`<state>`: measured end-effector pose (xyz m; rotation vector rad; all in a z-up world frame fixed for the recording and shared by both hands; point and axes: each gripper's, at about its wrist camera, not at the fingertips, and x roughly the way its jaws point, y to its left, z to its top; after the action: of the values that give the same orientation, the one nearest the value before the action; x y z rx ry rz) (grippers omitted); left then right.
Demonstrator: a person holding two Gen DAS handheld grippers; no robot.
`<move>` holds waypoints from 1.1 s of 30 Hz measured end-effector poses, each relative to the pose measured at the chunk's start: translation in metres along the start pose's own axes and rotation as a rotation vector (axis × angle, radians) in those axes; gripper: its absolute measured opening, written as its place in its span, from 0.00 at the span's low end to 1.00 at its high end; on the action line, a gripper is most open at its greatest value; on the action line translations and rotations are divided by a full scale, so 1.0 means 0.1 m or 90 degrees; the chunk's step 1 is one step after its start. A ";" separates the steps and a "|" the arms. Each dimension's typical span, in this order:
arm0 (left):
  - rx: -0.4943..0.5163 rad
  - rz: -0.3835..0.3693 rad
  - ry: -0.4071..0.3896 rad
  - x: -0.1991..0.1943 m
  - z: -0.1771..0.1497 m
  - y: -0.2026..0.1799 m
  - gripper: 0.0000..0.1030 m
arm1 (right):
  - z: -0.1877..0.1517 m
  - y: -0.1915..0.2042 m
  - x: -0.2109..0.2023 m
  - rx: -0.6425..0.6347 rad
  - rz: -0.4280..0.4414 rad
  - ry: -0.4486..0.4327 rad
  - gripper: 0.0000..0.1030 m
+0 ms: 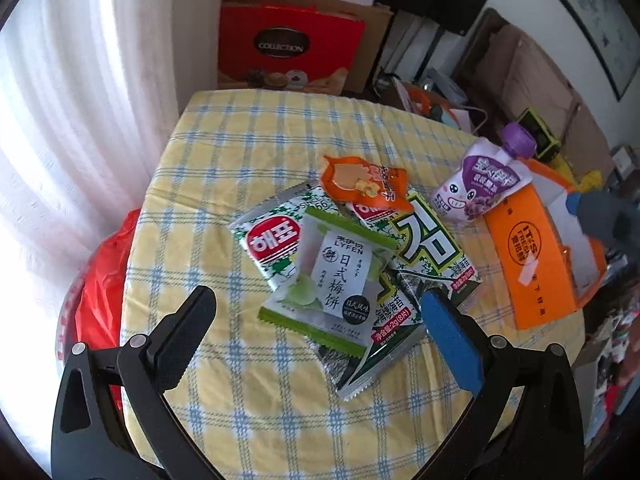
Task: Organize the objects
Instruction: 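Withdraw both tools from the box back toward the snack pile, then grasp the green-and-white cookie packet with the right gripper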
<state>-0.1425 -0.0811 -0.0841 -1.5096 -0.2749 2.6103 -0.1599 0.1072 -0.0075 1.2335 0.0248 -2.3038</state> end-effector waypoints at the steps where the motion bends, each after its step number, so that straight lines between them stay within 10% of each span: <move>1: 0.006 0.003 0.002 0.02 0.00 -0.01 1.00 | 0.01 0.00 0.01 0.002 0.003 -0.001 0.99; 33: -0.169 0.053 -0.061 -0.52 0.14 1.07 0.99 | -0.21 0.73 1.07 0.084 -0.048 0.065 0.98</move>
<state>-0.1290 -0.1965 -0.0558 -1.5001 -0.6029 2.8087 -0.1590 0.0031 -0.0866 1.4383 -0.0466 -2.3359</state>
